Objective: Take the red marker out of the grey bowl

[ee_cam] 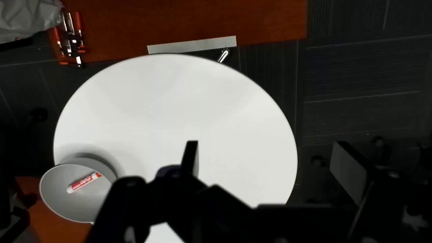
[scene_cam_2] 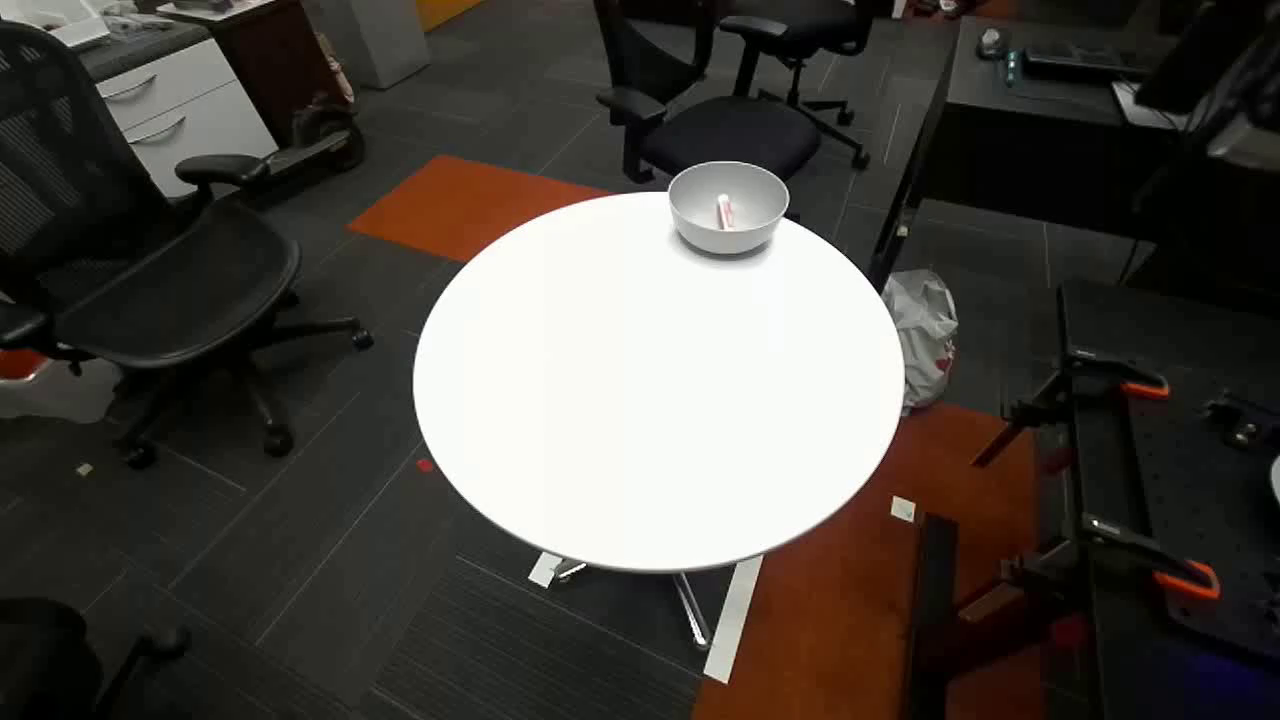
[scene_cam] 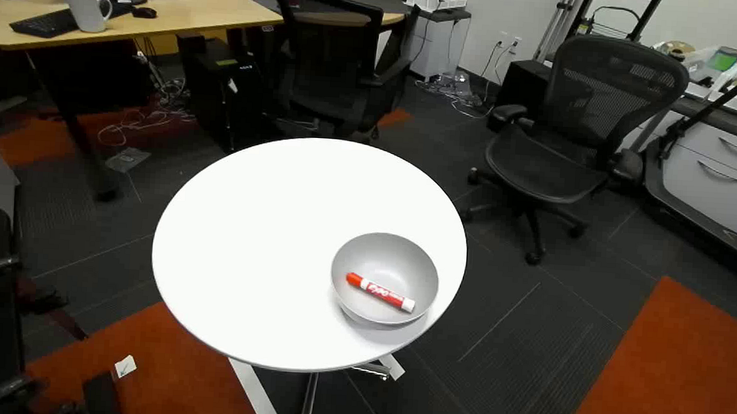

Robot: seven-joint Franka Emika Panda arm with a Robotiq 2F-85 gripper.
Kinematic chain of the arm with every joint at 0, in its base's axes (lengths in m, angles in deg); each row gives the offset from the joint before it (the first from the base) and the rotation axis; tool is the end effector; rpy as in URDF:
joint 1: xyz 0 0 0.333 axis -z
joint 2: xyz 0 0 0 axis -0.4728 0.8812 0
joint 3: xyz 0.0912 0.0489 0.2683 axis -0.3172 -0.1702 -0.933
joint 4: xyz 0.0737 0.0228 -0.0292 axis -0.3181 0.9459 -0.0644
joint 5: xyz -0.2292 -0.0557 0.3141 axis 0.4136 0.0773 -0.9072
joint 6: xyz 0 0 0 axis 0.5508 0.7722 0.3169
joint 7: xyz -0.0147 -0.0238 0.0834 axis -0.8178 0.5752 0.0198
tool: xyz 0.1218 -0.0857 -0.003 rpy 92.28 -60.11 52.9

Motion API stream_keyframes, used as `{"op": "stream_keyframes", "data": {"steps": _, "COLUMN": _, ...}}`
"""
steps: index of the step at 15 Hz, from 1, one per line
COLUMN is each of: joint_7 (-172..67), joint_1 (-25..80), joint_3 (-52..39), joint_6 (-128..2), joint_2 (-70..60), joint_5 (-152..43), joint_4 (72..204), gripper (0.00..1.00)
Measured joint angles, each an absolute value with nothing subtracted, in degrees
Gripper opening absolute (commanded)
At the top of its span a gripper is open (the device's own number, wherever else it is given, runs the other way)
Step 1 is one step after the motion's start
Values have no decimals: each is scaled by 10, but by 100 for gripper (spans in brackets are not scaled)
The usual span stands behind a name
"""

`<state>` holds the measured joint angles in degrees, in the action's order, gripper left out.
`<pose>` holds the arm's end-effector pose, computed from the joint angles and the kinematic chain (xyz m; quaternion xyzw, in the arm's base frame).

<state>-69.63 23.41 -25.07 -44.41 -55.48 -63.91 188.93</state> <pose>0.3782 0.1408 0.4238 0.9968 -0.0540 0.0597 0.0026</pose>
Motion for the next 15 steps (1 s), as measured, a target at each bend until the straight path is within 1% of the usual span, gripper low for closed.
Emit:
{"op": "stream_keyframes", "data": {"steps": 10, "joint_7": -700, "joint_1": 235, "joint_3": -250, "joint_6": -444, "joint_2": -555, "joint_5": -636, "joint_4": 1889, "gripper": 100}}
{"op": "stream_keyframes", "data": {"steps": 15, "joint_7": -748, "joint_1": 292, "joint_3": -227, "joint_6": -471, "joint_2": -553, "joint_5": -597, "joint_4": 1882, "gripper": 100}}
